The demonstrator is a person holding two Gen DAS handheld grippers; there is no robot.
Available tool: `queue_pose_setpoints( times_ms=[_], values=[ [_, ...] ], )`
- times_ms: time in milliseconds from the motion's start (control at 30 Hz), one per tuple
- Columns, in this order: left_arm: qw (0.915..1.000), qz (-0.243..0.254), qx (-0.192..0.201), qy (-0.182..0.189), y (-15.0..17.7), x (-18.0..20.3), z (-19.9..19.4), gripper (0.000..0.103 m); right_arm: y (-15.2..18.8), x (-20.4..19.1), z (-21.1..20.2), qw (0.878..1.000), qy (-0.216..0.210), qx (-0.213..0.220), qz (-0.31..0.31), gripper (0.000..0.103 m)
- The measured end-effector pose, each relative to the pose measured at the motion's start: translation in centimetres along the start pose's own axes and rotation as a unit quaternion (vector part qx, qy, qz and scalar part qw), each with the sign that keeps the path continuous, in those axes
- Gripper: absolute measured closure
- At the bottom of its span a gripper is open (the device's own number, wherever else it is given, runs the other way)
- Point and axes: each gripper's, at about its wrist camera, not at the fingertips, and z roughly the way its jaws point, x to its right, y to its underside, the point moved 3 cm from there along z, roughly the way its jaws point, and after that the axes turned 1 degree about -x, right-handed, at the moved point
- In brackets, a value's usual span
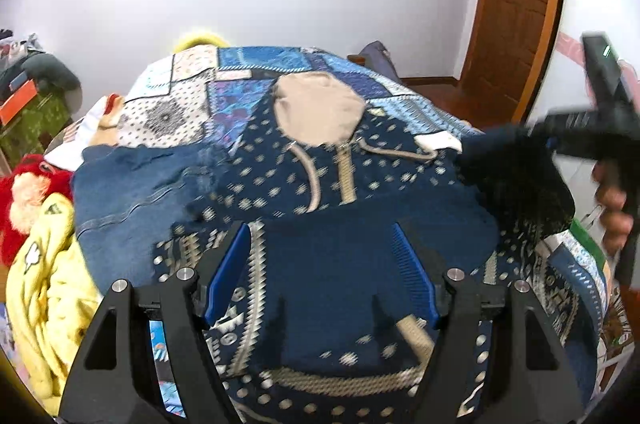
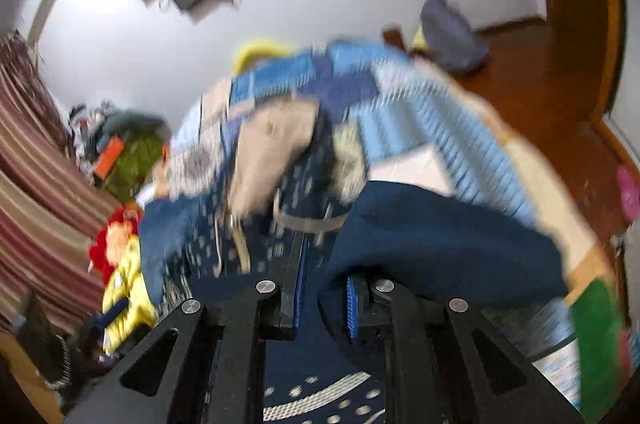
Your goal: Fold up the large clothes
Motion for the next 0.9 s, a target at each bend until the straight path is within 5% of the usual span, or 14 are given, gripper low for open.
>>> queue_pose_setpoints(
  times_ms=[233,533,633,900],
  values=[
    [0.9996,-0.007,-0.020,-0.017,1.9,-1.5,-0.1,0.031,7.2,1.4,5.0,0.991,0.031,-0.126,0.012,0.089],
    [0.9996,-0.001,-0.027,-0.004,2.4,0.7,-0.6,0.031,10.6,1.4,2.4,0.990,0.035,-0.133,-0.007,0.089],
    [0.9996,0.012,-0.026,0.008,2.0,2.1,-1.2,0.031,11.0,0.8,0.7,0.990,0.005,-0.141,-0.022,0.089],
    [0.9966,0.071,-0.024,0.032,-0.6,7.9,-1.1,0.031,8.8,1.3,-8.2,0.988,0.078,-0.005,-0.131,0.089]
  ],
)
